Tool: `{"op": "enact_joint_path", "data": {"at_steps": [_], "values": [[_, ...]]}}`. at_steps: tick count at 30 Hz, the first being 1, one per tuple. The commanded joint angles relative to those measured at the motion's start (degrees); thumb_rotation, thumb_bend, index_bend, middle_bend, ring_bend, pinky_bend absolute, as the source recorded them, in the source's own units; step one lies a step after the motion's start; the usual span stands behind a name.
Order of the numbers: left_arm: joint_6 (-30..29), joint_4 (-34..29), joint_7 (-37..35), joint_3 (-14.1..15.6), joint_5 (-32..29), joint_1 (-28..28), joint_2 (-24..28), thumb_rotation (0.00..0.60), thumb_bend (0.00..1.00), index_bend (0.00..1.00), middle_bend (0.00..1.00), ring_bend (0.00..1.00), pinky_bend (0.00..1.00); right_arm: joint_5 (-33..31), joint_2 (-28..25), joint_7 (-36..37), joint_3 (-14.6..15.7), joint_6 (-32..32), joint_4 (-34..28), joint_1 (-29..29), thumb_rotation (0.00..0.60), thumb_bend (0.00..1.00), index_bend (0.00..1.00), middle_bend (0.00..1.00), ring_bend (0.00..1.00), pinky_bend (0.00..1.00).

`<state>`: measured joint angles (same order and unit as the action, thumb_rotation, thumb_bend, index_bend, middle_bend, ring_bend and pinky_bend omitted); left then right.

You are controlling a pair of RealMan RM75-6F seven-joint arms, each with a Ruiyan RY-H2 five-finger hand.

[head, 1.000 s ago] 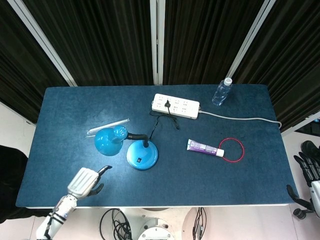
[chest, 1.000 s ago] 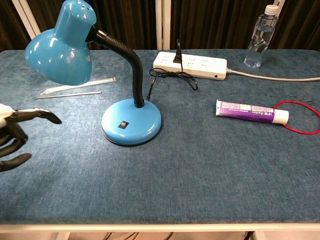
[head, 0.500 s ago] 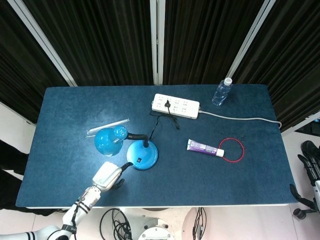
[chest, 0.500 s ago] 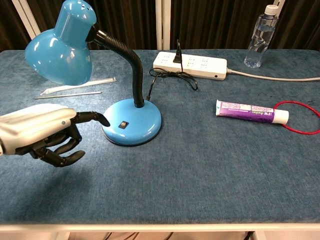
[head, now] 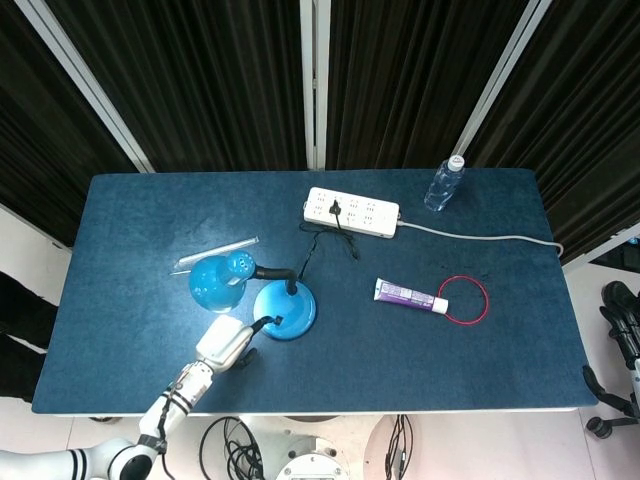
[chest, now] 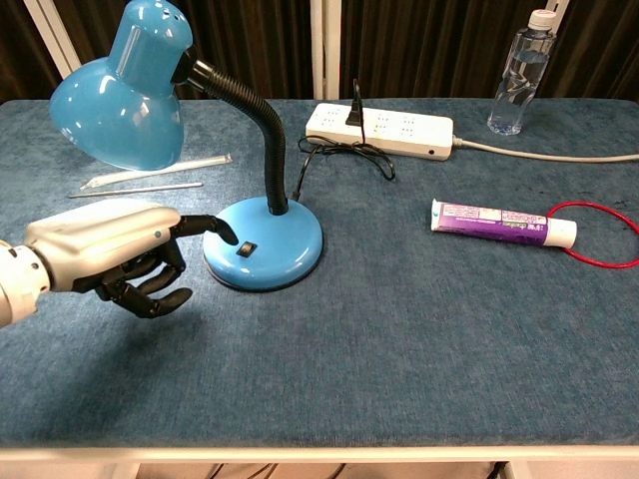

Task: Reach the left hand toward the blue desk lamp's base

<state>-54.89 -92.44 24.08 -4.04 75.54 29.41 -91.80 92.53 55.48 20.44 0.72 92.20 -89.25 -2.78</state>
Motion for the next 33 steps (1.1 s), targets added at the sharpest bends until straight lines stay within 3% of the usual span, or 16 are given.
{"op": "enact_joint_path", "data": {"at_steps": [1, 33], "values": [[-0.22, 0.4, -0.02, 0.1, 0.18, 0.4, -0.49, 0.6, 0.44, 0.18, 0.82, 0.86, 0.91, -0.11, -0.1, 0.11, -0.08, -0.03, 0.04, 0.03, 0.6, 0.33, 0.0, 0.0, 0.0, 0.0], [-0.79, 3.75, -0.98, 1.16, -2.76, 2.94, -2.94, 0.6, 0.45, 0.17, 0.82, 0.86, 0.91, -1.17, 0.04, 1.58, -0.35, -0.4, 1.39, -0.26, 0.6, 0.33, 0.0, 0.0, 0.0, 0.0]]}}
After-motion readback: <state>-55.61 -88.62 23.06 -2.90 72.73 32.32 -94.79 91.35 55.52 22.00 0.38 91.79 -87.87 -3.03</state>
